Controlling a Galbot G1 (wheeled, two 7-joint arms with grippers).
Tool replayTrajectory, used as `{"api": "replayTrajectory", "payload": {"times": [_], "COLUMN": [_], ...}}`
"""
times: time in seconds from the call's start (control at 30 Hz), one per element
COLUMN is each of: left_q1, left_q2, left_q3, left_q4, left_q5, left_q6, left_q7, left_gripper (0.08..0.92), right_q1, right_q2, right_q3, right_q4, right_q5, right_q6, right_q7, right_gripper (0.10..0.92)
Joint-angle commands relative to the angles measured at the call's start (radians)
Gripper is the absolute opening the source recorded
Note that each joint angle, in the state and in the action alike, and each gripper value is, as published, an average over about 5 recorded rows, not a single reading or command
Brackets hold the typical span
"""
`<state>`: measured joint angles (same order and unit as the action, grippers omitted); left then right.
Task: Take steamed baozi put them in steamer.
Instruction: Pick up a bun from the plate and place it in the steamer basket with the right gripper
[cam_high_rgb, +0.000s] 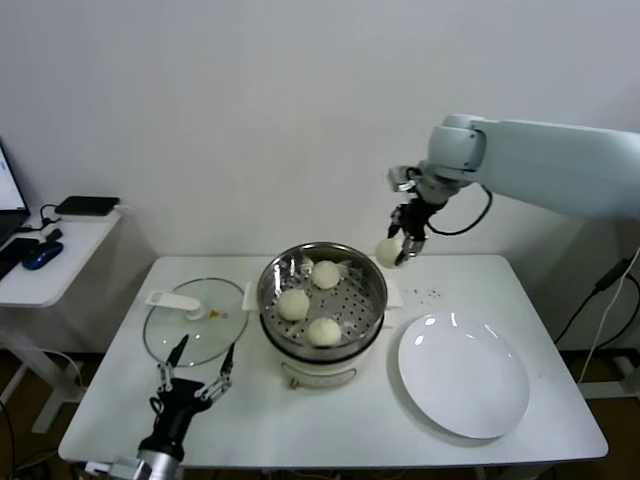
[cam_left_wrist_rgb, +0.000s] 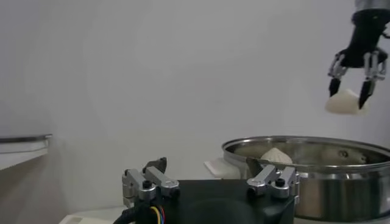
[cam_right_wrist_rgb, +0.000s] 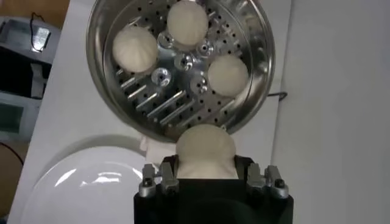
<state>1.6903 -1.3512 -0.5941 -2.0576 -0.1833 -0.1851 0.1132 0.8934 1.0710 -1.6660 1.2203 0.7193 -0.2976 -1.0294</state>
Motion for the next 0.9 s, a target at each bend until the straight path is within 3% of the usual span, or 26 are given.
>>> {"api": "replayTrajectory", "payload": {"times": [0.03, 0.9], "left_q1": [0.001, 0.003], "left_q2": [0.0, -0.009], "left_q3": [-0.001, -0.002], "left_q4": [-0.001, 0.005], "left_q5": [0.004, 0.007], "left_q6": [0.002, 0.004], "left_q7": [0.0, -0.002], "left_gripper": [0.823, 0.823], "right_q1": [-0.138, -0.268], "right_q2": [0.145, 0.124], "right_q3": [0.072, 0.115], "right_q4": [-0.074, -0.083], "right_q5": [-0.024, -0.104], "right_q6": [-0.013, -0.019], "right_q7": [0.011, 0.029], "right_gripper": [0.619, 0.619]}}
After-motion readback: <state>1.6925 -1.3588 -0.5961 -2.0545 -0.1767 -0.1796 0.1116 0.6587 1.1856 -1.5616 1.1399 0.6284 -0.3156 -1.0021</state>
